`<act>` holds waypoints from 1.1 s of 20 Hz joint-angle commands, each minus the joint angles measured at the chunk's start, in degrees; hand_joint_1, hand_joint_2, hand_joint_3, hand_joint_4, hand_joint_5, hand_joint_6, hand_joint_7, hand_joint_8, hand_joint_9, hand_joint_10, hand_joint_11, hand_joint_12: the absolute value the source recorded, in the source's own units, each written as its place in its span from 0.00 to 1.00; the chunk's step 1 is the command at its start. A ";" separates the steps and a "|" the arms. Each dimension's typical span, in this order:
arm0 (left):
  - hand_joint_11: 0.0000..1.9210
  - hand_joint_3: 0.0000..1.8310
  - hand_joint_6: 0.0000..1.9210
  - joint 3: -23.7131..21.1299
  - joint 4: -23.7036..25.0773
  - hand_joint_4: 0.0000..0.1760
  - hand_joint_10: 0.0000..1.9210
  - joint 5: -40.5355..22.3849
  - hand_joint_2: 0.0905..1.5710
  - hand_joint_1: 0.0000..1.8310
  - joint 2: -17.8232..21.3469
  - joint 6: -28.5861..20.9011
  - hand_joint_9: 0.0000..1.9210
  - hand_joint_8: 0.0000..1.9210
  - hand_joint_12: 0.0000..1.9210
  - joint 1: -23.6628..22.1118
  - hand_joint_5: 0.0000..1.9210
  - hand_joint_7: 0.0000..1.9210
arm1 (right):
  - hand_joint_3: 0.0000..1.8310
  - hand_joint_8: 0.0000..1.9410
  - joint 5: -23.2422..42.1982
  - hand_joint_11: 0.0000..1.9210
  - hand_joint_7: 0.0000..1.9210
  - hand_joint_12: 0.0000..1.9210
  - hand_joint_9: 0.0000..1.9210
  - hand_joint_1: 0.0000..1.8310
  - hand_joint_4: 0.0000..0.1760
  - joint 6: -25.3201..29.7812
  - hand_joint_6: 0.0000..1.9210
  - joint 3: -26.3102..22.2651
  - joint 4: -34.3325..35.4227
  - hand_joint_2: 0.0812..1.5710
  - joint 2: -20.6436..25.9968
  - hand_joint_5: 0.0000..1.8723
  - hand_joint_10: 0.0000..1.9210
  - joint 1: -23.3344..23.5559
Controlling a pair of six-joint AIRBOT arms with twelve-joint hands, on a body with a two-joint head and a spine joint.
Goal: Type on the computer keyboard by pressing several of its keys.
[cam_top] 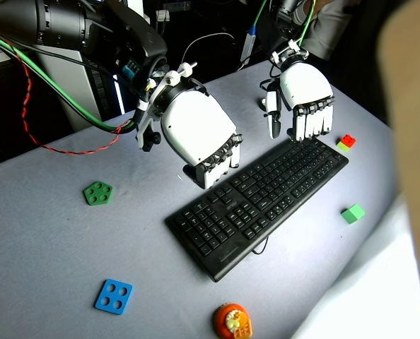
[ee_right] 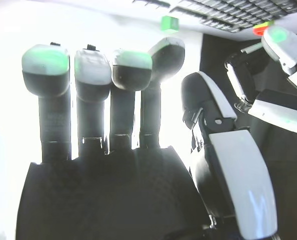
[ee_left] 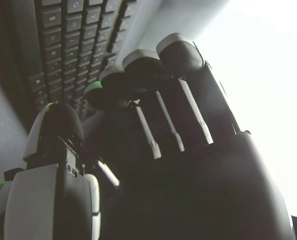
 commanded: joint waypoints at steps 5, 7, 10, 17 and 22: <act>0.00 0.01 0.01 0.01 1.99 0.14 0.03 -5.47 0.77 0.00 -1.09 0.03 0.05 0.00 0.45 0.42 0.02 0.03 | 0.01 0.00 1.10 0.00 0.10 0.10 0.06 0.03 0.00 1.32 0.02 1.08 -4.79 0.71 -2.07 0.08 0.02 1.32; 0.00 0.01 0.01 0.02 1.99 0.16 0.02 -4.74 0.77 0.00 -1.26 0.36 0.04 0.00 0.42 0.71 0.01 0.02 | 0.00 0.00 1.10 0.00 0.09 0.10 0.06 0.03 0.00 2.22 0.02 2.57 -4.75 0.72 -4.12 0.09 0.01 1.63; 0.00 0.01 0.00 0.16 1.56 0.16 0.02 -3.63 0.77 0.00 -1.60 0.65 0.05 0.00 0.44 1.59 0.01 0.03 | 0.00 0.00 0.85 0.00 0.10 0.12 0.06 0.02 0.00 3.00 0.01 5.49 -0.94 0.72 -7.77 0.09 0.01 2.34; 0.00 0.00 0.00 0.51 0.23 0.13 0.01 -2.42 0.78 0.00 -2.67 1.53 0.04 0.00 0.39 3.14 0.01 0.02 | 0.00 0.00 0.89 0.00 0.10 0.17 0.06 0.04 0.00 7.42 0.01 13.35 -0.62 0.71 -16.98 0.10 0.01 1.75; 0.00 0.00 0.00 2.45 0.22 0.20 0.00 -0.95 0.77 0.00 -4.49 2.29 0.04 0.00 0.38 3.73 0.01 0.02 | 0.00 0.00 -0.61 0.00 0.11 0.18 0.07 0.04 0.00 9.18 0.01 17.60 -0.62 0.71 -20.96 0.12 0.00 1.11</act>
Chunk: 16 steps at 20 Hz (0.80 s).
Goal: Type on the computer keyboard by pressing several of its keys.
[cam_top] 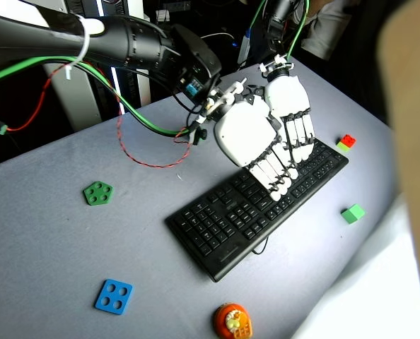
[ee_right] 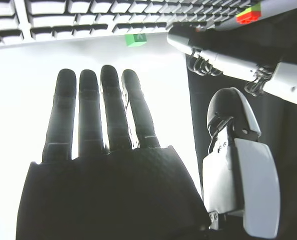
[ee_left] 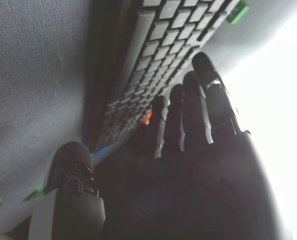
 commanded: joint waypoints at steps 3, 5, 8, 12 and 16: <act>0.00 0.00 0.01 2.34 0.94 0.14 0.01 -5.38 0.77 0.00 -0.61 -0.27 0.05 0.00 0.38 0.45 0.04 0.03 | 0.00 0.00 0.00 0.00 0.14 0.21 0.08 0.01 0.00 0.73 0.02 1.52 -4.82 0.71 -1.43 0.18 0.00 -0.61; 0.00 0.00 0.01 3.45 0.14 0.09 0.01 -5.39 0.77 0.00 -0.99 -0.34 0.07 0.00 0.38 0.78 0.05 0.05 | 0.00 0.01 -0.59 0.00 0.17 0.22 0.10 0.01 0.00 0.71 0.04 2.90 -4.83 0.71 -2.48 0.24 0.01 -1.00; 0.00 0.00 0.01 4.38 -0.76 0.18 0.01 -5.05 0.76 0.00 -1.28 -0.22 0.07 0.00 0.38 0.94 0.08 0.07 | 0.00 0.01 -0.71 0.00 0.21 0.37 0.15 0.01 0.00 0.56 0.02 4.73 -4.90 0.71 -3.85 0.22 0.03 -1.23; 0.00 0.00 0.01 4.70 -1.55 0.29 0.02 -4.75 0.77 0.00 -1.28 -0.23 0.11 0.01 0.41 1.44 0.05 0.14 | 0.00 0.00 -0.81 0.00 0.32 0.59 0.22 0.03 0.00 0.62 0.01 6.07 -5.98 0.71 -5.07 0.22 0.16 -1.97; 0.00 0.00 0.06 4.74 -1.55 0.04 0.01 -4.84 0.77 0.00 -1.27 -0.37 0.12 0.00 0.46 1.45 0.22 0.15 | 0.00 0.00 -1.46 0.00 0.30 0.69 0.09 0.03 0.00 0.70 0.06 6.93 -6.53 0.70 -6.01 0.42 0.35 -2.49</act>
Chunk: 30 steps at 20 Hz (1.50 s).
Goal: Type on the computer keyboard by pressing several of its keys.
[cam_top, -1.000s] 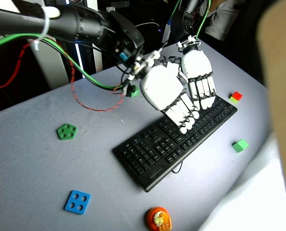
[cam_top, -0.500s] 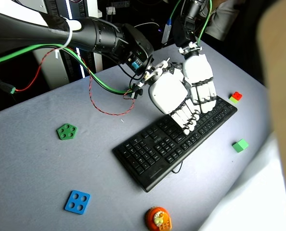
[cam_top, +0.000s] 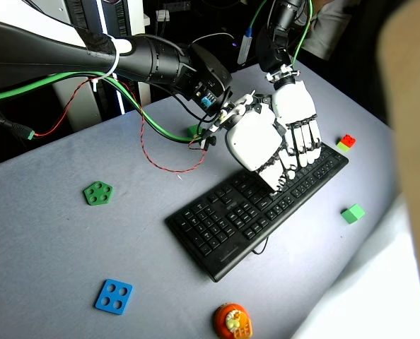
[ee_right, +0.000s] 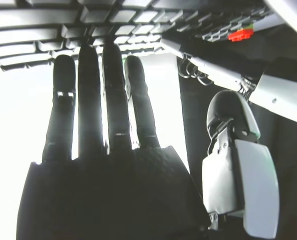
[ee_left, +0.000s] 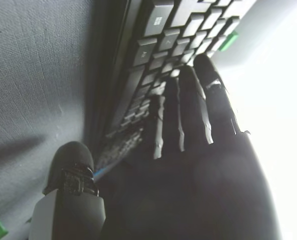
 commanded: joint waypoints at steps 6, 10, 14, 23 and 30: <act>0.00 0.00 0.00 0.81 0.06 0.11 0.05 -3.83 0.79 0.00 -0.05 -0.35 0.24 0.02 0.61 -0.03 0.15 0.28 | 0.00 0.02 -0.33 0.00 0.43 0.64 0.27 0.04 0.00 0.44 0.17 2.18 -5.69 0.72 -2.10 0.26 0.27 -1.35; 0.00 0.00 0.04 1.01 0.06 0.16 0.02 -3.83 0.80 0.00 -0.04 -0.44 0.19 0.00 0.63 -0.19 0.16 0.15 | 0.00 0.00 -0.50 0.00 0.33 0.77 0.13 0.03 0.00 0.58 0.16 3.32 -6.21 0.72 -2.75 0.29 0.45 -2.02; 0.00 0.00 0.04 1.13 0.05 0.00 0.01 -3.76 0.80 0.00 -0.06 -0.44 0.18 0.01 0.55 -0.24 0.29 0.18 | 0.00 0.01 -0.58 0.00 0.33 0.58 0.14 0.07 0.00 0.42 0.16 3.35 -6.46 0.70 -2.73 0.43 0.22 -2.94; 0.00 0.00 0.00 1.23 -0.52 0.16 0.01 -3.58 0.81 0.00 -0.07 -0.42 0.18 0.00 0.59 -0.31 0.16 0.16 | 0.00 0.00 0.15 0.00 0.31 0.83 0.22 0.03 0.00 -0.91 0.05 3.27 -6.47 0.73 -2.56 0.17 0.32 -3.55; 0.00 0.00 0.00 1.34 -0.52 0.10 0.01 -3.58 0.82 0.00 0.15 -0.49 0.19 0.00 0.61 -0.81 0.19 0.17 | 0.00 0.00 1.07 0.00 0.28 0.83 0.21 0.04 0.00 -2.14 0.08 0.37 -6.46 0.73 -0.10 0.25 0.31 -2.03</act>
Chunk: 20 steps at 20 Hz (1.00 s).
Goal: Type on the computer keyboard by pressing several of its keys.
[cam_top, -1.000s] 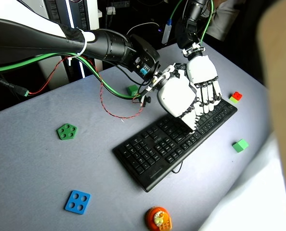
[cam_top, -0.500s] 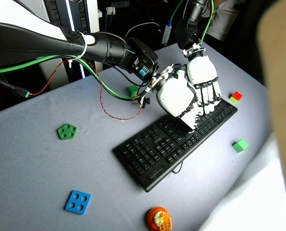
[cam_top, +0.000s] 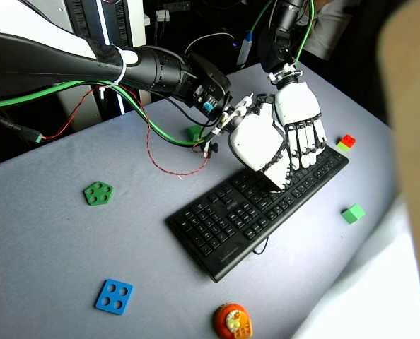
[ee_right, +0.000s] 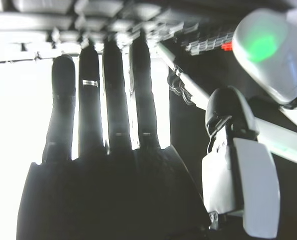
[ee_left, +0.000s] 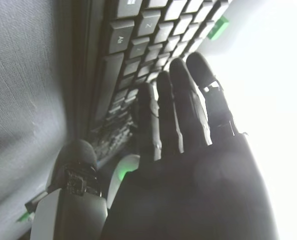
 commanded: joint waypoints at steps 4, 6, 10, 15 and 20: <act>0.00 0.00 0.00 0.58 -0.66 0.18 0.00 -3.12 0.82 0.00 0.55 0.30 0.19 0.00 0.64 -0.25 0.18 0.17 | 0.00 0.00 2.08 0.00 0.28 0.84 0.21 0.03 0.00 -0.34 0.06 -3.62 -1.52 0.73 3.54 0.21 0.32 2.00; 0.00 0.00 0.00 0.58 -0.66 0.17 0.01 -2.94 0.82 0.00 0.90 0.24 0.20 0.00 0.66 -0.36 0.19 0.17 | 0.00 0.00 2.09 0.00 0.27 0.84 0.21 0.03 0.00 -0.46 0.06 -5.35 -1.52 0.73 5.42 0.21 0.32 2.86; 0.00 0.00 0.00 0.37 -0.66 0.13 0.01 -2.44 0.82 0.00 1.76 0.18 0.20 0.00 0.64 -1.36 0.18 0.17 | 0.00 0.00 2.08 0.00 0.27 0.83 0.20 0.02 0.00 -0.70 0.06 -9.30 -1.51 0.73 9.69 0.20 0.33 4.20; 0.00 0.00 0.00 -1.14 -0.46 0.20 0.00 -1.57 0.82 0.00 4.32 0.18 0.19 0.00 0.64 -2.89 0.17 0.16 | 0.00 0.00 3.66 0.00 0.27 0.83 0.20 0.02 0.00 -1.66 0.06 -14.41 -1.48 0.73 15.17 0.21 0.33 4.99; 0.00 0.00 0.00 -2.71 1.73 0.16 0.00 0.36 0.82 0.00 7.24 -0.99 0.18 0.00 0.60 -4.94 0.17 0.17 | 0.00 0.00 4.42 0.00 0.27 0.83 0.19 0.02 0.00 -3.07 0.06 -18.72 0.81 0.73 20.43 0.22 0.34 4.55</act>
